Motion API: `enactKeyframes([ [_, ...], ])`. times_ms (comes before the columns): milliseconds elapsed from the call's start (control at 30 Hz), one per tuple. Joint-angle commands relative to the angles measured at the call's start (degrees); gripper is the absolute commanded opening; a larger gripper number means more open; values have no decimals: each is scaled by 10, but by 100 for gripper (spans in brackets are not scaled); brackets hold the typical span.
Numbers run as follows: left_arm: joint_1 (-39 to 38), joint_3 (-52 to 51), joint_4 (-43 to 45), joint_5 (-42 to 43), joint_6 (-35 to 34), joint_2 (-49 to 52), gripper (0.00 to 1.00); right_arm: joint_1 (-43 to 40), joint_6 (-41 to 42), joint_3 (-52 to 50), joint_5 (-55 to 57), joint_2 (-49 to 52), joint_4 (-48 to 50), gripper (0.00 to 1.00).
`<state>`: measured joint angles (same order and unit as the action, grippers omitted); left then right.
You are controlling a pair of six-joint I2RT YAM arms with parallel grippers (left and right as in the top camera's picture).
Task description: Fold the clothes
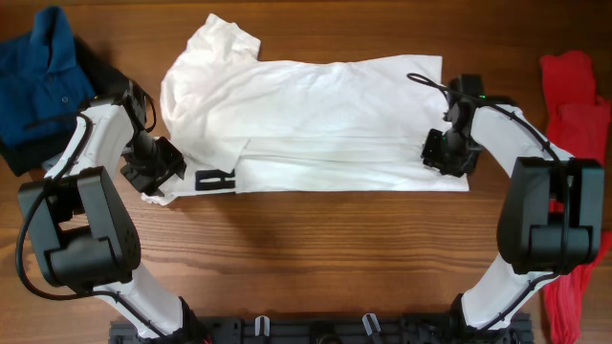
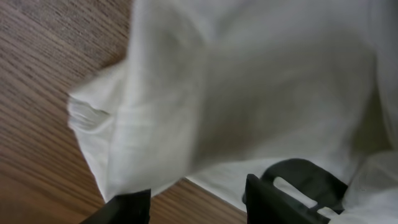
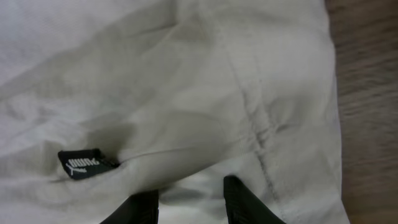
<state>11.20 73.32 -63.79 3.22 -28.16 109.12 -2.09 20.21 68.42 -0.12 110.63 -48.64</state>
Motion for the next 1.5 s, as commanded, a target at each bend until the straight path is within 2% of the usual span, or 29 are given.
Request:
enactKeyframes([
  [0, -1, -5, -12, -7, 8, -6, 48, -41, 47, -24, 122, 43, -18, 35],
  [233, -1, -5, -28, -7, 10, -6, 48, -86, 53, -23, 128, 43, -15, 35],
  [467, -1, -5, -29, -3, 10, -6, 48, -89, 52, -23, 128, 43, -3, 35],
  [733, -1, -5, -122, 138, 86, -8, 49, -89, 37, -23, 121, 43, 8, 36],
  [933, -1, -12, -157, 134, 97, -9, 50, -89, 32, -23, 121, 43, 8, 36],
  [1067, -1, -33, -126, 125, 79, -9, 49, -89, 22, -23, 121, 43, 8, 36],
  [1300, -1, -116, -8, 107, 52, -9, 49, -89, 23, -23, 121, 43, 6, 36],
  [1467, -1, -126, 57, 105, 52, -11, 38, -89, 23, -23, 121, 43, 4, 36],
])
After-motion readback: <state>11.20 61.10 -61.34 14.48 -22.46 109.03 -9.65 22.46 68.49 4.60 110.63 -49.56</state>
